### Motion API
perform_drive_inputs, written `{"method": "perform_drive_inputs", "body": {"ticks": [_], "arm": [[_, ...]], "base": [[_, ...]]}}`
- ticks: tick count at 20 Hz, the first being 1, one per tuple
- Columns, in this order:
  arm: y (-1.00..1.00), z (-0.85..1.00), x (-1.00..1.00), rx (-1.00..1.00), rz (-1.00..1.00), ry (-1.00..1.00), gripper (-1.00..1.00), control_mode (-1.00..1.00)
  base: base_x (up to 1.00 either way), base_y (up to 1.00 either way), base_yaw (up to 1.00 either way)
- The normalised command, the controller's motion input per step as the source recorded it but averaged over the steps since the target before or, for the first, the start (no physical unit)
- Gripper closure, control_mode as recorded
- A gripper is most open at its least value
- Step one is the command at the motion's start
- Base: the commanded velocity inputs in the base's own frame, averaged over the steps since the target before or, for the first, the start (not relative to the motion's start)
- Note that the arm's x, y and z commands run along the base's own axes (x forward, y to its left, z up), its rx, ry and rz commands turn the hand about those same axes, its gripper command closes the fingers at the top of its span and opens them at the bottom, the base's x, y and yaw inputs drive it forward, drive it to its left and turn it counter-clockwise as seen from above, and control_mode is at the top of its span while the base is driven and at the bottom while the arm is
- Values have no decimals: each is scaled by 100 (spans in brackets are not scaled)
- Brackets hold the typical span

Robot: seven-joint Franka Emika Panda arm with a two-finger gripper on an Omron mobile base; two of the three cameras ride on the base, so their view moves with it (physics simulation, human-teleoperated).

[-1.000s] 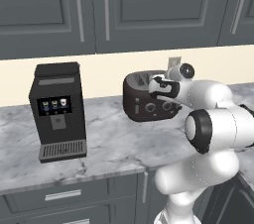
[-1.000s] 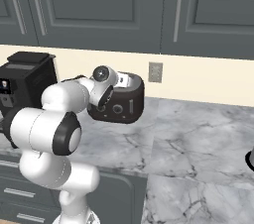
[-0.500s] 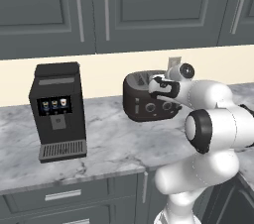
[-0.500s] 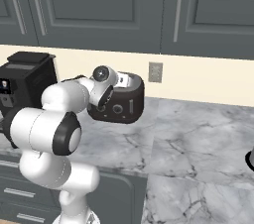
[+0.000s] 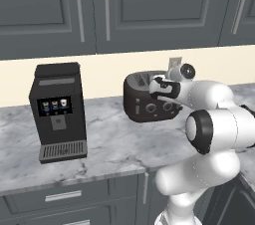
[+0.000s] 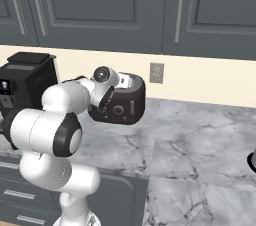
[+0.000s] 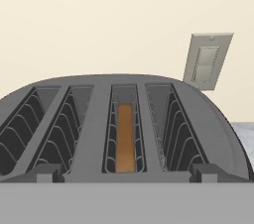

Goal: Start the toaster. Once the lever pops up, take the bread to the plate on the dining counter.

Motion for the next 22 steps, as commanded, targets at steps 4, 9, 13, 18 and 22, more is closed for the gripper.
{"method": "perform_drive_inputs", "body": {"ticks": [4, 9, 13, 18, 22], "arm": [[0, 0, 0, 0, 0, 0, -100, -100], [0, 0, 0, 0, 0, 0, -100, -100], [0, 0, 0, 0, 0, 0, -100, -100], [0, 0, 0, 0, 0, 0, -100, -100], [0, 0, 0, 0, 0, 0, -100, -100]], "base": [[0, 0, 0], [0, 0, 0], [0, 0, 0], [0, 0, 0], [0, 0, 0]]}}
